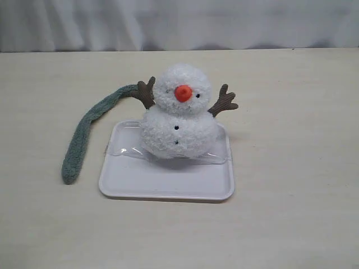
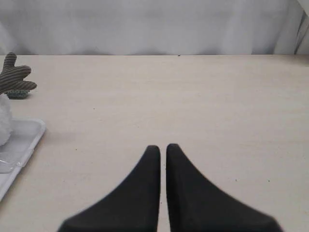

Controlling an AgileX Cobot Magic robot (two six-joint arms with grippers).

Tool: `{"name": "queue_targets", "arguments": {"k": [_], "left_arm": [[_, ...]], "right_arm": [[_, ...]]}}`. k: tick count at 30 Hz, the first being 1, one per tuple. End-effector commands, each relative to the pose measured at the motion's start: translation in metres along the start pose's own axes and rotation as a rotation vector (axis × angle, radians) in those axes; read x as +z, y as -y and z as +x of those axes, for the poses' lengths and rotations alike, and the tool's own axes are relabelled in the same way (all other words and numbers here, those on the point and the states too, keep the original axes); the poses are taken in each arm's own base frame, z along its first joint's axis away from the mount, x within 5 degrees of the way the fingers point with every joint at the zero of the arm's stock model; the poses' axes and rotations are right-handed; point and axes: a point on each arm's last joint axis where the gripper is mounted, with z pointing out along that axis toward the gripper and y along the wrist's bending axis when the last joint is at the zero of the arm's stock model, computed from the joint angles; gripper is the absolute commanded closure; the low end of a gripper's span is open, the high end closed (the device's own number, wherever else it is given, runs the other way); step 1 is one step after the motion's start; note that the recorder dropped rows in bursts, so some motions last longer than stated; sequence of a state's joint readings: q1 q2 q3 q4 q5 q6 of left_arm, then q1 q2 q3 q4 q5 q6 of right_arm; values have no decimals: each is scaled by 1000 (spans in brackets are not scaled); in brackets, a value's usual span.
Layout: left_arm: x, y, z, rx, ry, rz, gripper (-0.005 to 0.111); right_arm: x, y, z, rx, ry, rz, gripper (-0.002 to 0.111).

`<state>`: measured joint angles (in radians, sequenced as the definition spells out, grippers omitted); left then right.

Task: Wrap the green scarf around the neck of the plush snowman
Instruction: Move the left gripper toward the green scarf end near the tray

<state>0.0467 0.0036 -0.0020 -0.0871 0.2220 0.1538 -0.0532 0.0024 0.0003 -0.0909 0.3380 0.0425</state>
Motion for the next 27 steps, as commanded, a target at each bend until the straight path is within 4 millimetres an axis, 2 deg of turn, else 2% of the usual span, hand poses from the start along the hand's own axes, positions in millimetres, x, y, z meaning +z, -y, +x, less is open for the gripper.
{"name": "queue_targets", "arguments": {"k": [1, 7, 10, 12, 13, 16, 18, 20, 22, 23, 24, 25, 26, 27], "left_arm": [[-1, 0, -11, -248, 125, 20, 107], [-9, -13, -35, -518, 438, -33, 107], [-10, -12, -39, -656, 454, 9, 107], [-16, -10, -56, -589, 456, 36, 107], [-18, -8, -79, -506, 416, 43, 107], [-14, -9, -114, -454, 351, 44, 106], [-9, -10, -137, -403, 314, 39, 102], [1, -11, -154, -357, 255, 30, 93], [16, -11, -162, -297, 167, 21, 79], [32, -10, -164, -256, 60, 20, 63], [54, -10, -161, -209, -64, 25, 46], [64, -8, -158, -203, -109, 34, 40], [90, -4, -147, -176, -214, 59, 31], [100, -1, -142, -160, -252, 74, 29]], "right_arm": [[0, 0, 0, -9, -1, 4, 104], [0, 0, 0, -9, -1, 4, 104], [0, 0, 0, -9, -1, 4, 104], [0, 0, 0, -9, -1, 4, 104], [0, 0, 0, -9, -1, 4, 104], [0, 0, 0, -9, -1, 4, 104], [0, 0, 0, -9, -1, 4, 104], [0, 0, 0, -9, -1, 4, 104], [0, 0, 0, -9, -1, 4, 104], [0, 0, 0, -9, -1, 4, 104], [0, 0, 0, -9, -1, 4, 104], [0, 0, 0, -9, -1, 4, 104], [0, 0, 0, -9, -1, 4, 104], [0, 0, 0, -9, -1, 4, 104]]}}
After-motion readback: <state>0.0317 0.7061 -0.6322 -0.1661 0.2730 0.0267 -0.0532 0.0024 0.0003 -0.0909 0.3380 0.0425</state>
